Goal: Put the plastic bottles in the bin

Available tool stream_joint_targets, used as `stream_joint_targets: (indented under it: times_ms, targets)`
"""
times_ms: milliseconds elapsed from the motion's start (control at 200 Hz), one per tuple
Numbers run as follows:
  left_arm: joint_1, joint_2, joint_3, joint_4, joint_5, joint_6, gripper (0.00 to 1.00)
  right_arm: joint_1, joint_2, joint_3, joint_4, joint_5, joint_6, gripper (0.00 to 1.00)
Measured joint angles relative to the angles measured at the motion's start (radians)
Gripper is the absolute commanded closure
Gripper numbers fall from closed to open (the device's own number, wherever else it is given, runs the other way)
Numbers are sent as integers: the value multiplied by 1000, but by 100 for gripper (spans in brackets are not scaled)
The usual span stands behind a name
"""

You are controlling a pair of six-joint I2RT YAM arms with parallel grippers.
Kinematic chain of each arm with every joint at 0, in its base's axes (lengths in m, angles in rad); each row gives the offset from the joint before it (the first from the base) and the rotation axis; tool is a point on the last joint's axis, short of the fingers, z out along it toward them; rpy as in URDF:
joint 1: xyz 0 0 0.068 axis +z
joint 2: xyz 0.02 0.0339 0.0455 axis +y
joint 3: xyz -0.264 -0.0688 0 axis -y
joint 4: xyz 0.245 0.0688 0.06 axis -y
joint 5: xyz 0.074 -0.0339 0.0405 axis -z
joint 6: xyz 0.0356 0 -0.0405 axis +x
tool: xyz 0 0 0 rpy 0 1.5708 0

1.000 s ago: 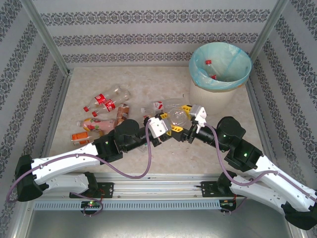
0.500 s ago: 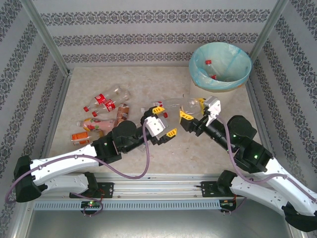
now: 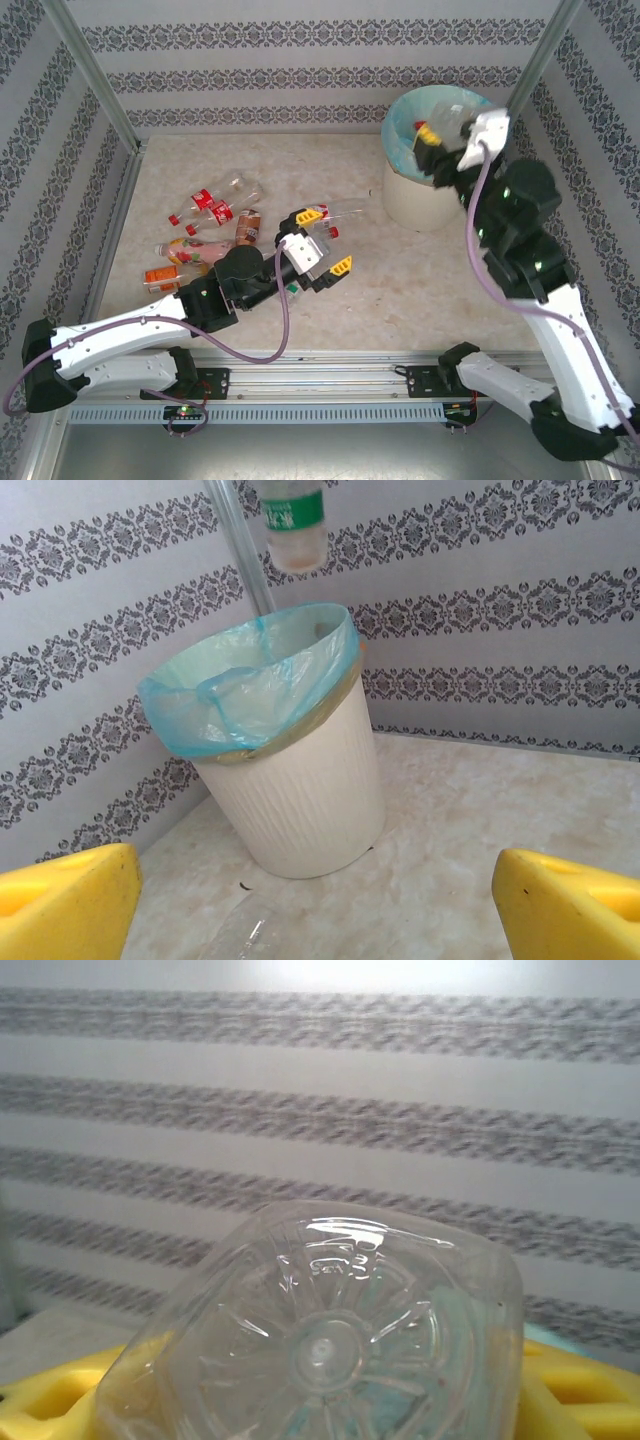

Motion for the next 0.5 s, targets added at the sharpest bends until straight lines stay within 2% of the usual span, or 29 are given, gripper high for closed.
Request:
stream_joint_targets:
  times_ms: [110, 245, 420, 500]
  targets:
    - [0, -3, 0, -16, 1, -16, 9, -191, 134, 104, 2, -92, 38, 100]
    - [0, -6, 1, -72, 8, -44, 9, -336, 288, 157, 10, -163, 86, 100]
    - [0, -18, 1, -130, 7, -79, 9, -431, 443, 159, 10, -203, 123, 99]
    - [0, -23, 1, -148, 7, -93, 9, -461, 499, 158, 10, -211, 128, 91]
